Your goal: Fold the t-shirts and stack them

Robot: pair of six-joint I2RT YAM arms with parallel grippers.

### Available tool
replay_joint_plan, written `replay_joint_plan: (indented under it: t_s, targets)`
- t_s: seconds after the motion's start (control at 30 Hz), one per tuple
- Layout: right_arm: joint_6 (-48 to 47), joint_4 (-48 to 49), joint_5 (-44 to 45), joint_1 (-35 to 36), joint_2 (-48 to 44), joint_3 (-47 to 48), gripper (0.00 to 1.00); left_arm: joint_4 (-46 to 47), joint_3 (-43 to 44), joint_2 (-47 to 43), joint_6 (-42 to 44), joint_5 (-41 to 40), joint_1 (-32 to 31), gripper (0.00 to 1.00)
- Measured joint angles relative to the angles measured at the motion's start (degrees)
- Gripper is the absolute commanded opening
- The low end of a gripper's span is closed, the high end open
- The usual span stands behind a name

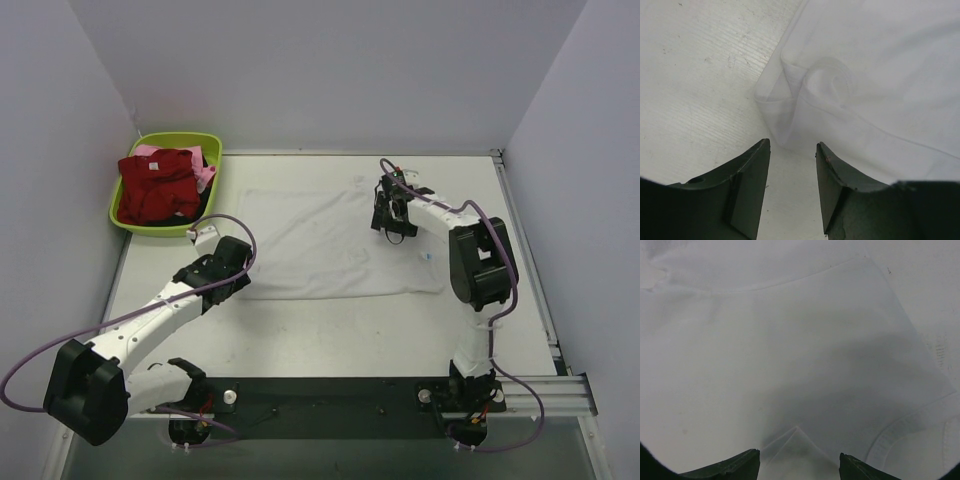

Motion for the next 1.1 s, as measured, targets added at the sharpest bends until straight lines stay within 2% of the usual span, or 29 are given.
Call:
replay_joint_plan:
  t_s: [0.3, 0.6, 0.87, 1.1]
  targets:
    - [-0.1, 0.1, -0.7, -0.3, 1.6, 1.3, 0.40, 0.7, 0.0, 0.2, 0.0, 0.1, 0.0, 0.50]
    - [0.0, 0.4, -0.7, -1.1, 2.1, 1.6, 0.31, 0.9, 0.0, 0.4, 0.1, 0.2, 0.3, 0.48]
    - [0.0, 0.4, -0.8, -1.2, 2.3, 1.7, 0.29, 1.1, 0.0, 0.4, 0.2, 0.2, 0.4, 0.48]
    - [0.0, 0.9, -1.2, -1.2, 3.9, 2.9, 0.23, 1.1, 0.0, 0.4, 0.5, 0.2, 0.5, 0.48]
